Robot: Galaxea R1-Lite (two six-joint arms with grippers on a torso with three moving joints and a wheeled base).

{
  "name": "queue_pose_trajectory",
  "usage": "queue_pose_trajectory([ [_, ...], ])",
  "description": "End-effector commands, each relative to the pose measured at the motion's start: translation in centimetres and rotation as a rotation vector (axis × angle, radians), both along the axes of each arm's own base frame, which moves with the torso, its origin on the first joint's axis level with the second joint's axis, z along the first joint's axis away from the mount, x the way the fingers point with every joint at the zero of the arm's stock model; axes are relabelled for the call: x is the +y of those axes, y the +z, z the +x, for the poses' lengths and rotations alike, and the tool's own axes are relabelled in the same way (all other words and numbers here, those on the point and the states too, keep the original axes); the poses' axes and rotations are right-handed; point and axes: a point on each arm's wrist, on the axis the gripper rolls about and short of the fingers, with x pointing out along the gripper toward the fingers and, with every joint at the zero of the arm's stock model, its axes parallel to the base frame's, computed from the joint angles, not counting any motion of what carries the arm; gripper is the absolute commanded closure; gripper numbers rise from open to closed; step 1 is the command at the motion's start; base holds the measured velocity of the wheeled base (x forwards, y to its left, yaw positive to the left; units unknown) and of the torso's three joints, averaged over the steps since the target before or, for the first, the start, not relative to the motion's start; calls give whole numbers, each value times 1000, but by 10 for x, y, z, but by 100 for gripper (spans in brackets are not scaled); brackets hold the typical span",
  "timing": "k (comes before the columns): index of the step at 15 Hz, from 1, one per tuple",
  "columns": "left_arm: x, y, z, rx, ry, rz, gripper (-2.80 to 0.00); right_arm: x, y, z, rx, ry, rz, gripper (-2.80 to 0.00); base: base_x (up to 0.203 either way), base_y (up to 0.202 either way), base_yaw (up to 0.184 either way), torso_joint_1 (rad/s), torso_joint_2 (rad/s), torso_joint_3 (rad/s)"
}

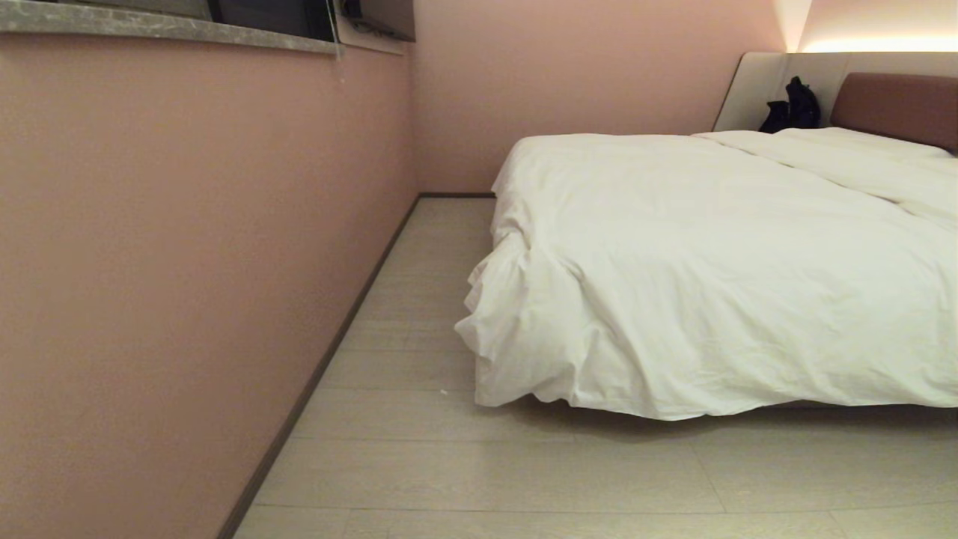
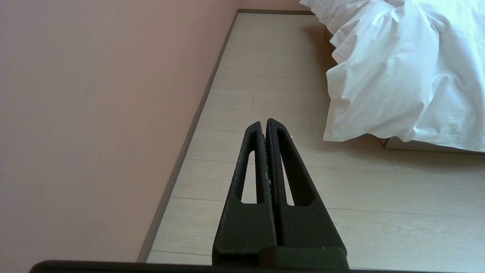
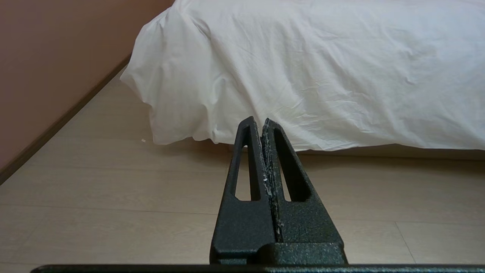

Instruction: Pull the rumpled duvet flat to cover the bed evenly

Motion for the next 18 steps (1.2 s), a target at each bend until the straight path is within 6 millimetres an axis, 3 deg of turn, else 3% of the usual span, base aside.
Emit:
queue_pose_trajectory([
  [1,0,0,0,-1,0,0,0,0,0,0,1,1,0,0,0,0,0,0,0,0],
  [18,0,0,0,-1,0,0,0,0,0,0,7,2,-17,0,0,0,0,0,0,0],
])
